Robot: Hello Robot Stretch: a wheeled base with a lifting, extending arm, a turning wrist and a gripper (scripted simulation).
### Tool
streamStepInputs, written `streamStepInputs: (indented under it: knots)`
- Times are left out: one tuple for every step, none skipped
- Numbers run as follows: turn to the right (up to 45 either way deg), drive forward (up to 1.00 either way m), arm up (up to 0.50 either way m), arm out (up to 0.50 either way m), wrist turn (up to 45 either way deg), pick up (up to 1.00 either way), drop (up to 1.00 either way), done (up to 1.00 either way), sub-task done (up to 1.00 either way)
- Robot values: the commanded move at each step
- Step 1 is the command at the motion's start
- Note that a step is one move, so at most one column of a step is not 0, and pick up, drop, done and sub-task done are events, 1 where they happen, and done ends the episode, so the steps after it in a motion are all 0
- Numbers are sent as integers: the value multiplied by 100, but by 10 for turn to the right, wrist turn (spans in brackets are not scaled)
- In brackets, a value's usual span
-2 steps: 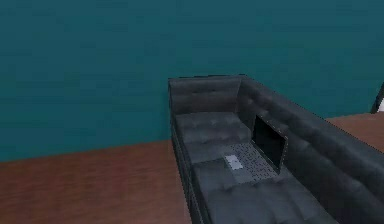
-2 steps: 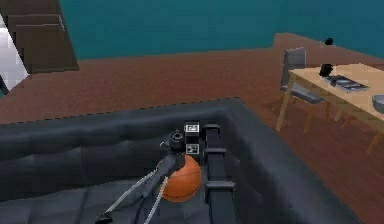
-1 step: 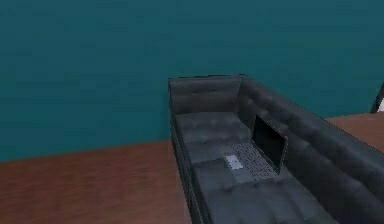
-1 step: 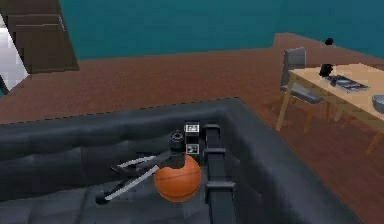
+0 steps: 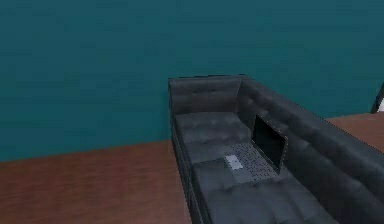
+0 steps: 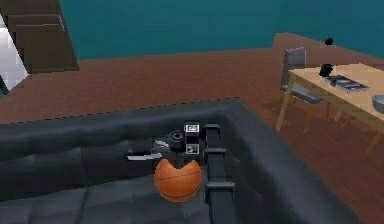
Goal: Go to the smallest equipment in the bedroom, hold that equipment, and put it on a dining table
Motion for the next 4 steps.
streamStepInputs:
  knots:
    - [0,0,0,0,330,0,0,0,0]
    - [0,0,-30,0,0,0,0,0,0]
    - [0,0,0,0,0,100,0,0,0]
    - [0,0,10,0,0,0,0,0,0]
